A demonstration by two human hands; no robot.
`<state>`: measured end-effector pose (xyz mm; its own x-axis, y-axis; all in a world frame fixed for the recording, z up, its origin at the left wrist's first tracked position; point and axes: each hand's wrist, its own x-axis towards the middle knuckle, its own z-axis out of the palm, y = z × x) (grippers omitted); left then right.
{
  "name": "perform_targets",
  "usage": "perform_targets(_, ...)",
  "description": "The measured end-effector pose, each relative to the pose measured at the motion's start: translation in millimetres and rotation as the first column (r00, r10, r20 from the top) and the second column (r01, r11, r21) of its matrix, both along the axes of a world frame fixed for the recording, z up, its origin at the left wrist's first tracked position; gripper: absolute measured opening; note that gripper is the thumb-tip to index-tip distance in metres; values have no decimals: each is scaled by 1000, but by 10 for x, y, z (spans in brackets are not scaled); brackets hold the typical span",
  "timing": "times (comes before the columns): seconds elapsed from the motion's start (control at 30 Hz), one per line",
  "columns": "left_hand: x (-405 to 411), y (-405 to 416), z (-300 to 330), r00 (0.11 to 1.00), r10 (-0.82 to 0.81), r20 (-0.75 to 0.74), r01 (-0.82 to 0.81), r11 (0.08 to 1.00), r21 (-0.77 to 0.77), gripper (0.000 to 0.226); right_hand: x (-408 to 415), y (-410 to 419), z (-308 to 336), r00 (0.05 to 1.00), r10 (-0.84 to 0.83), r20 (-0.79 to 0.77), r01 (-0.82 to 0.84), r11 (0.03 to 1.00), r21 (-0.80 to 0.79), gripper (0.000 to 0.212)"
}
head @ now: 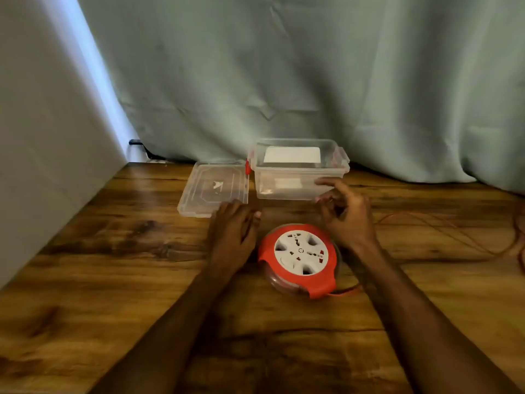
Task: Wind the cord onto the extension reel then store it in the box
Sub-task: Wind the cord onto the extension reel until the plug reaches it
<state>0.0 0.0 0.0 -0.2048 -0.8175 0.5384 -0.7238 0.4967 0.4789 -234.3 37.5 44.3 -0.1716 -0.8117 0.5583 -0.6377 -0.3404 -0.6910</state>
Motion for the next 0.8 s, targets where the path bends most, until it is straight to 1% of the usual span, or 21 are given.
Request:
perform_targets(0.03, 0, 6, -12, 999, -30, -28, 32, 997, 72, 36, -52, 3, 62, 996, 69, -51, -65, 995, 71, 33)
perform_targets(0.07, -8, 21, -13, 998, -51, -45, 58, 984, 171, 41, -88, 21, 137, 974, 142, -179, -110, 978, 176, 33)
perform_targets(0.1, 0, 55, -18, 995, -76, -66, 90, 965, 248, 50, -134, 50, 209, 914, 244, -324, -140, 939, 313, 35)
perform_targets(0.13, 13, 106, -6, 990, -122, -78, 141, 931, 337, 63, -147, 98, 289, 840, 346, -417, -128, 874, 469, 38)
perform_targets(0.17, 10, 140, -5, 984, -171, -57, 179, 910, 374, 78, -152, 120, 326, 758, 430, -491, -97, 819, 566, 43)
perform_targets(0.2, 11, 173, 9, 975, -222, -15, 210, 896, 391, 90, -141, 152, 352, 707, 475, -523, -65, 781, 621, 47)
perform_targets(0.27, 25, 186, -1, 941, -329, 76, 268, 864, 425, 111, -106, 194, 360, 677, 498, -542, -44, 762, 646, 54)
perform_targets(0.33, 21, 182, -46, 909, -401, 114, 304, 825, 476, 131, -87, 204, 361, 664, 494, -561, -34, 769, 638, 58)
perform_targets(0.4, 3, 164, -107, 891, -437, 122, 325, 803, 500, 144, -58, 189, 352, 664, 498, -558, -45, 771, 635, 53)
perform_targets(0.43, -3, 158, -113, 892, -438, 112, 331, 801, 498, 146, -46, 177, 337, 663, 493, -563, -50, 780, 624, 48)
perform_targets(0.5, 8, 127, -127, 905, -419, 71, 338, 810, 479, 142, -15, 154, 295, 658, 467, -590, -54, 811, 582, 40)
perform_targets(0.53, 21, 112, -125, 912, -410, 36, 345, 810, 475, 138, 3, 135, 279, 652, 452, -609, -54, 829, 556, 40)
perform_targets(0.6, 27, 83, -103, 920, -377, -110, 380, 784, 491, 126, 50, 83, 252, 645, 432, -630, -63, 852, 520, 42)
perform_targets(0.63, 14, 62, -84, 921, -336, -196, 388, 779, 493, 115, 78, 43, 246, 647, 428, -631, -77, 860, 504, 43)
perform_targets(0.7, -58, 16, -4, 921, -193, -338, 345, 808, 478, 77, 139, -41, 244, 661, 433, -614, -110, 864, 491, 44)
perform_targets(0.73, -87, -27, 51, 918, -107, -381, 296, 825, 482, 58, 173, -90, 251, 667, 443, -599, -130, 861, 492, 44)
perform_targets(0.77, -115, -86, 94, 916, -36, -400, 253, 826, 505, 47, 194, -137, 241, 673, 455, -583, -151, 856, 494, 43)
perform_targets(0.8, -126, -167, 143, 923, 13, -384, 212, 815, 539, 43, 213, -194, 242, 678, 464, -570, -171, 854, 492, 43)
